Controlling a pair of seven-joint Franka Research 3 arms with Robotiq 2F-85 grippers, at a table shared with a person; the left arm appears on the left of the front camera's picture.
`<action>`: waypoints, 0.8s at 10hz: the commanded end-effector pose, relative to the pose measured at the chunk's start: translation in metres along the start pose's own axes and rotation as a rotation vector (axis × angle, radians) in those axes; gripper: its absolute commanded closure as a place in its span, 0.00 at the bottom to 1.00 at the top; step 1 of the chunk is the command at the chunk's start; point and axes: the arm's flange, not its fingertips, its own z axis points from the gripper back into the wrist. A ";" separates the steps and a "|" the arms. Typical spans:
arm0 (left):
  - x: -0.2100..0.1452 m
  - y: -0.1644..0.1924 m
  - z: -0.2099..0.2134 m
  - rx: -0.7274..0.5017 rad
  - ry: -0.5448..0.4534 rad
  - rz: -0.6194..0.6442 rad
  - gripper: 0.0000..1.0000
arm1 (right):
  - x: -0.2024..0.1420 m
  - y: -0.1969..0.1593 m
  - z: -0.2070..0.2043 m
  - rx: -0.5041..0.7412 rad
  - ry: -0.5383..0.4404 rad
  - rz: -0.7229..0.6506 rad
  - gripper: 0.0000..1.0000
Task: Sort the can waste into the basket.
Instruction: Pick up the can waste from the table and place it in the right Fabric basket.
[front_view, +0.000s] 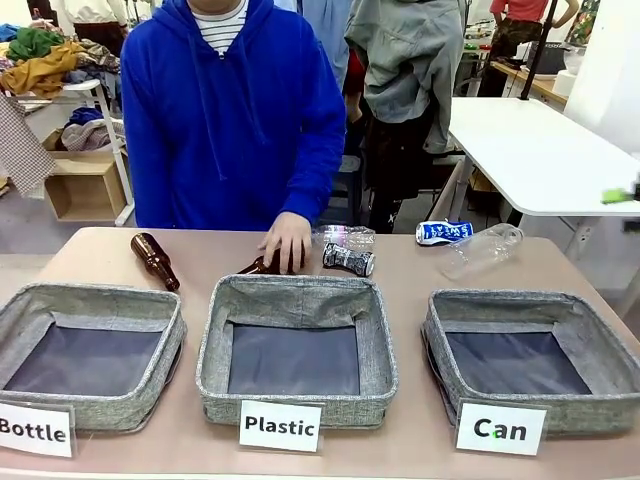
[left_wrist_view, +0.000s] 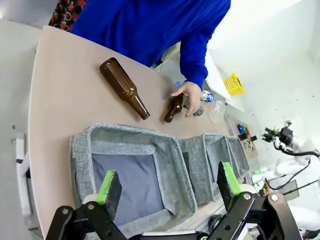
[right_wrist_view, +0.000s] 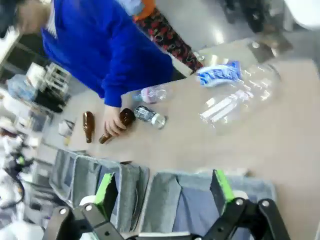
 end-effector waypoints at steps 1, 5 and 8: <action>0.003 0.001 0.000 -0.013 -0.013 -0.026 0.00 | 0.029 0.066 -0.053 -0.039 0.033 0.247 0.00; 0.003 0.001 0.000 -0.013 -0.013 -0.026 0.00 | 0.009 0.196 -0.200 -0.005 0.227 0.662 0.00; 0.003 0.001 0.000 -0.013 -0.013 -0.026 0.00 | -0.017 0.200 -0.262 -0.092 0.356 0.707 0.00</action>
